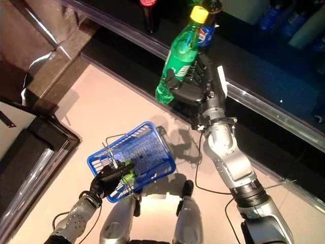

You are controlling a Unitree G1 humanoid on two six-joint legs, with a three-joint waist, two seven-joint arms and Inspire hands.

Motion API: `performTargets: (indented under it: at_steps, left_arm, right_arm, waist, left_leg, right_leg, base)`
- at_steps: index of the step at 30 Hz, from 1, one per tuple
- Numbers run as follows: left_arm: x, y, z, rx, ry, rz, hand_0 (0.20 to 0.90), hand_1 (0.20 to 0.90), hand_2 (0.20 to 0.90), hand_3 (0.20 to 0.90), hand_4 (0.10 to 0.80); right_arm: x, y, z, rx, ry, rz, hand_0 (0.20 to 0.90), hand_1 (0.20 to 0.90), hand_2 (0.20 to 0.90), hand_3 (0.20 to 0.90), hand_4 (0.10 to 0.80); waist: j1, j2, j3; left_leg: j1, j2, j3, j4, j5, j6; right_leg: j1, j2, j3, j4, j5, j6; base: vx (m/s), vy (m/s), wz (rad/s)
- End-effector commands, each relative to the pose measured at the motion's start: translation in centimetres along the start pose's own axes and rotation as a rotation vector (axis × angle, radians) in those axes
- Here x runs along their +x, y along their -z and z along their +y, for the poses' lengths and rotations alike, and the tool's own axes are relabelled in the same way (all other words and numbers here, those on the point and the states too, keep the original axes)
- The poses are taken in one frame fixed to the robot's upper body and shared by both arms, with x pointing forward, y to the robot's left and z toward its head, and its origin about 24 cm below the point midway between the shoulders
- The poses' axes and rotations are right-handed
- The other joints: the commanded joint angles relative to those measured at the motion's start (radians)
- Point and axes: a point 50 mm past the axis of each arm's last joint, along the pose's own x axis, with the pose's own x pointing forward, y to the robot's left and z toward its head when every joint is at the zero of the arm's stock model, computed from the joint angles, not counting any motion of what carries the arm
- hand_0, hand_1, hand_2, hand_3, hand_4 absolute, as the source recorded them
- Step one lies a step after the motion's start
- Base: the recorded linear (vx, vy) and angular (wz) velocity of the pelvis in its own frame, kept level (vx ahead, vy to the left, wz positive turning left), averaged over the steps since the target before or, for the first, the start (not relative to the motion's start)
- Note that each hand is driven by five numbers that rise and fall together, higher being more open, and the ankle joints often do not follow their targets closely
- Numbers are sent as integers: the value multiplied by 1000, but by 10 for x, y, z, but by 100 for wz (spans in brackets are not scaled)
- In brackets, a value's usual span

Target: Pick up the drink and place into the basket.

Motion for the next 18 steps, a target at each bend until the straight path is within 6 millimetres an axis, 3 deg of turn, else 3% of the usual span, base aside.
performTargets:
  at_steps: [1,9,18]
  left_arm:
    - [-15,-60,-52,45,322,-245,300,300,300,200,100]
    - [-24,-79,-96,52,523,-254,300,300,300,200,100]
    - [-35,-97,-119,55,691,-289,300,300,300,200,100]
  right_arm:
    - [-3,-74,29,104,-152,-370,300,300,300,200,100]
    - [-3,-46,47,65,-187,-255,300,300,300,200,100]
    - [-4,-21,50,1,-151,-161,300,300,300,200,100]
  waist:
    - [15,-29,-157]
    - [45,-33,-151]
    - [63,-36,-152]
  left_leg:
    - [-33,7,-26,98,-30,23]
    - [-16,5,-50,82,-22,24]
    - [-12,2,-60,69,-15,25]
  right_leg:
    - [58,-9,-5,24,-39,-44]
    - [91,-14,-30,12,-39,-34]
    - [107,-22,-47,2,-37,-25]
  base:
    - [23,-5,8]
    - [10,-2,10]
    - [1,-1,8]
